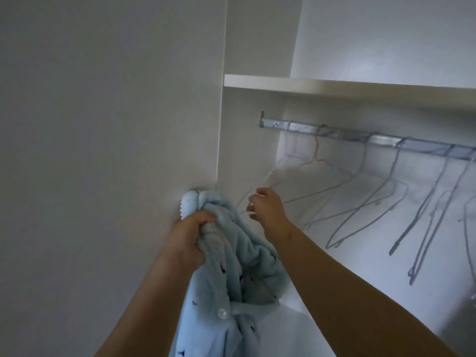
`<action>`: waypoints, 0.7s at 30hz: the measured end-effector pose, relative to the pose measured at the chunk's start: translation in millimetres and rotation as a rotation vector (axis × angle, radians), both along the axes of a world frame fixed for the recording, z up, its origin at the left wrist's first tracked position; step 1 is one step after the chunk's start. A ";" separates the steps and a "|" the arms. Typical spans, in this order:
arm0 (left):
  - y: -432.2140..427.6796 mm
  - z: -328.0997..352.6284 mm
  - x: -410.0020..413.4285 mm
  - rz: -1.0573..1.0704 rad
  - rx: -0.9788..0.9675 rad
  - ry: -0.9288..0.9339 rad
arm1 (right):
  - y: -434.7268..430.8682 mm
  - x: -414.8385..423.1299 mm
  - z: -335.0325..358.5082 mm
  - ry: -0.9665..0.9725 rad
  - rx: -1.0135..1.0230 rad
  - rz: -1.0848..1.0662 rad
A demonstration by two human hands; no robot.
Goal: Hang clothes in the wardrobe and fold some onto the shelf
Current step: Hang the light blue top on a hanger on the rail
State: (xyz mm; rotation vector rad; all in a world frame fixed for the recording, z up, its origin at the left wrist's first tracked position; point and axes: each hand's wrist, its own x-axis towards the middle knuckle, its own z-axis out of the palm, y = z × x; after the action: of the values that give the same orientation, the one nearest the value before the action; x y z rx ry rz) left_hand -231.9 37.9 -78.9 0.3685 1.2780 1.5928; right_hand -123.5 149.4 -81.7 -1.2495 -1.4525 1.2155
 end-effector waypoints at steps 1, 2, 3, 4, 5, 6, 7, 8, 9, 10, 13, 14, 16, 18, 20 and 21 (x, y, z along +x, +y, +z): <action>1.0 -1.6 -1.3 0.007 -0.006 0.019 | 8.4 -8.6 0.9 0.022 -0.030 0.030; 1.9 -2.2 -1.9 0.013 -0.012 0.032 | 15.0 -15.8 2.2 0.043 -0.056 0.060; 2.8 -2.1 -1.3 0.021 -0.019 0.035 | 21.6 -22.0 3.0 0.057 -0.081 0.087; 3.6 -2.1 -1.1 0.038 -0.026 0.030 | 29.0 -27.5 3.5 0.068 -0.117 0.111; 5.0 -1.7 -1.3 0.058 -0.034 0.024 | 35.4 -32.7 4.0 0.079 -0.161 0.129; 6.5 -1.1 -1.1 0.072 -0.041 0.021 | 40.5 -35.8 3.7 0.089 -0.196 0.133; 7.8 -1.0 -1.4 0.085 -0.047 0.019 | 45.2 -38.8 1.8 0.091 -0.223 0.123; 8.8 -2.1 -1.9 0.100 -0.048 0.017 | 49.2 -41.4 -0.7 0.080 -0.244 0.095; 9.5 -3.3 -1.9 0.110 -0.046 0.011 | 52.6 -43.3 -3.3 0.066 -0.261 0.058; 10.0 -4.8 -2.1 0.118 -0.040 0.003 | 55.9 -44.3 -6.4 0.067 -0.277 0.023; 11.4 -8.9 -4.4 0.138 -0.031 -0.010 | 63.6 -43.5 -12.5 0.104 -0.326 -0.028; 11.8 -10.0 -5.5 0.146 -0.031 -0.012 | 64.8 -42.3 -13.1 0.128 -0.342 -0.035; 11.9 -12.1 -7.2 0.155 -0.027 -0.017 | 66.2 -40.4 -13.1 0.199 -0.378 -0.038; 12.5 -13.3 -7.8 0.162 -0.019 -0.021 | 66.1 -38.3 -13.3 0.251 -0.440 -0.003; 13.4 -13.6 -7.9 0.161 -0.018 -0.027 | 67.6 -36.8 -14.3 0.306 -0.493 0.070; 13.2 -13.6 -8.1 0.160 -0.018 -0.028 | 67.5 -36.6 -14.2 0.344 -0.508 0.106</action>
State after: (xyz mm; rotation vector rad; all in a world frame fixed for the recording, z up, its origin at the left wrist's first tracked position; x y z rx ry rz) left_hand -240.0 51.1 -92.5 0.2370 1.3270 1.7130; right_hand -160.1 216.9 -95.8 -1.2132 -0.9982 1.8484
